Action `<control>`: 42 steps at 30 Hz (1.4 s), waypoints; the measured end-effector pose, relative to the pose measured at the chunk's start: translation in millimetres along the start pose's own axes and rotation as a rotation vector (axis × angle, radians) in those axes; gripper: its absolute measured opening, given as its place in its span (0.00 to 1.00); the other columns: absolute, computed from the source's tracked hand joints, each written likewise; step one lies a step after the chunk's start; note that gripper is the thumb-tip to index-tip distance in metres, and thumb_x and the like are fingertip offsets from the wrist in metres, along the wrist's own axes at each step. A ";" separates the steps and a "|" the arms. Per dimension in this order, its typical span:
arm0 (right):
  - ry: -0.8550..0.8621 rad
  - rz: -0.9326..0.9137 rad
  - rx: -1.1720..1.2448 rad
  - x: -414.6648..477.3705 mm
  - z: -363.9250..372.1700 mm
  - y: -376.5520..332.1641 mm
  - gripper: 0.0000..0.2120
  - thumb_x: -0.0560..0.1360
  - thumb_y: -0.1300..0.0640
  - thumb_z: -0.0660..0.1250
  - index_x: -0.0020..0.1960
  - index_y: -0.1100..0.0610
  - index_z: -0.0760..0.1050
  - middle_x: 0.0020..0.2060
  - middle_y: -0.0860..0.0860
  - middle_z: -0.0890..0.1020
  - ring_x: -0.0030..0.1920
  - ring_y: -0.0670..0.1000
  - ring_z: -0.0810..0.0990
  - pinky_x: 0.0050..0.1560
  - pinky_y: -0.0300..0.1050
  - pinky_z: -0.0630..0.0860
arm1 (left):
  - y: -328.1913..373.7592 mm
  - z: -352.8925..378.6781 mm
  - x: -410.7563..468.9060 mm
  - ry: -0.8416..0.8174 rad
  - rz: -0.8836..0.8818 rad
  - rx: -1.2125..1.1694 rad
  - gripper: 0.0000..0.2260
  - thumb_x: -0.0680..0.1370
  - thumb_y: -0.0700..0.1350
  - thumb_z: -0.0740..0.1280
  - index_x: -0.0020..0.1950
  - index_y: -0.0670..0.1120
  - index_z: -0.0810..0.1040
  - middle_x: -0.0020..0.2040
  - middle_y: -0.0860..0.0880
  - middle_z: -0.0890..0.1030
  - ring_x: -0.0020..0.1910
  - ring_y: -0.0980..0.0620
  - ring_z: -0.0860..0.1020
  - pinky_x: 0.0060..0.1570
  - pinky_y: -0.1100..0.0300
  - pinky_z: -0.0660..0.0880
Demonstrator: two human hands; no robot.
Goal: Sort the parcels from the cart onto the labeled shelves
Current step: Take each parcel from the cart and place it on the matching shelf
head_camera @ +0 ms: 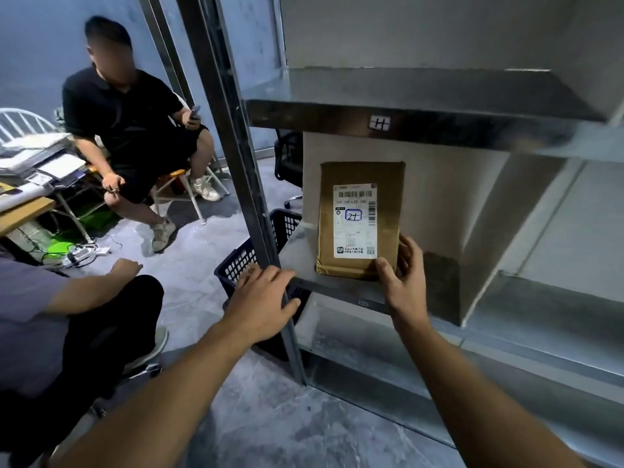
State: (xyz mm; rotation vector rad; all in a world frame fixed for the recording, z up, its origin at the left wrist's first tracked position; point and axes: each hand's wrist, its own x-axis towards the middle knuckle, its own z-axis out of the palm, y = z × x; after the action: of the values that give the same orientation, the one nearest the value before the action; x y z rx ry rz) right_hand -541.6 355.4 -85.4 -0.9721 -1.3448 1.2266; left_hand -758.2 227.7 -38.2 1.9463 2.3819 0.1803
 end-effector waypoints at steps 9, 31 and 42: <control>0.099 0.088 -0.039 37.9 42.5 39.7 0.28 0.78 0.55 0.70 0.74 0.44 0.66 0.69 0.46 0.75 0.69 0.47 0.74 0.71 0.56 0.72 | -33.8 12.7 38.8 -0.078 0.119 -0.045 0.24 0.80 0.60 0.59 0.74 0.54 0.64 0.69 0.54 0.70 0.68 0.50 0.66 0.67 0.51 0.64; 0.126 0.143 -0.233 47.5 78.6 57.4 0.36 0.73 0.49 0.76 0.74 0.43 0.60 0.67 0.46 0.75 0.67 0.48 0.75 0.68 0.55 0.75 | -74.1 54.1 45.6 -0.240 0.190 -0.152 0.25 0.80 0.59 0.60 0.75 0.55 0.62 0.70 0.54 0.69 0.70 0.51 0.64 0.68 0.50 0.64; 0.164 0.256 -0.284 69.4 89.3 65.4 0.38 0.74 0.59 0.75 0.76 0.47 0.59 0.69 0.48 0.74 0.67 0.47 0.74 0.70 0.52 0.72 | -79.3 57.7 59.4 -0.203 0.206 -0.095 0.24 0.80 0.59 0.59 0.75 0.54 0.62 0.69 0.54 0.68 0.68 0.51 0.65 0.67 0.51 0.64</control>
State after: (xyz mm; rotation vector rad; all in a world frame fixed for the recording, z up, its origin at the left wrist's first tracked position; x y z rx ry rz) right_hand -644.5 419.2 -134.5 -1.4514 -1.3139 1.1318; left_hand -840.3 273.4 -104.0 2.0546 2.0121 0.0973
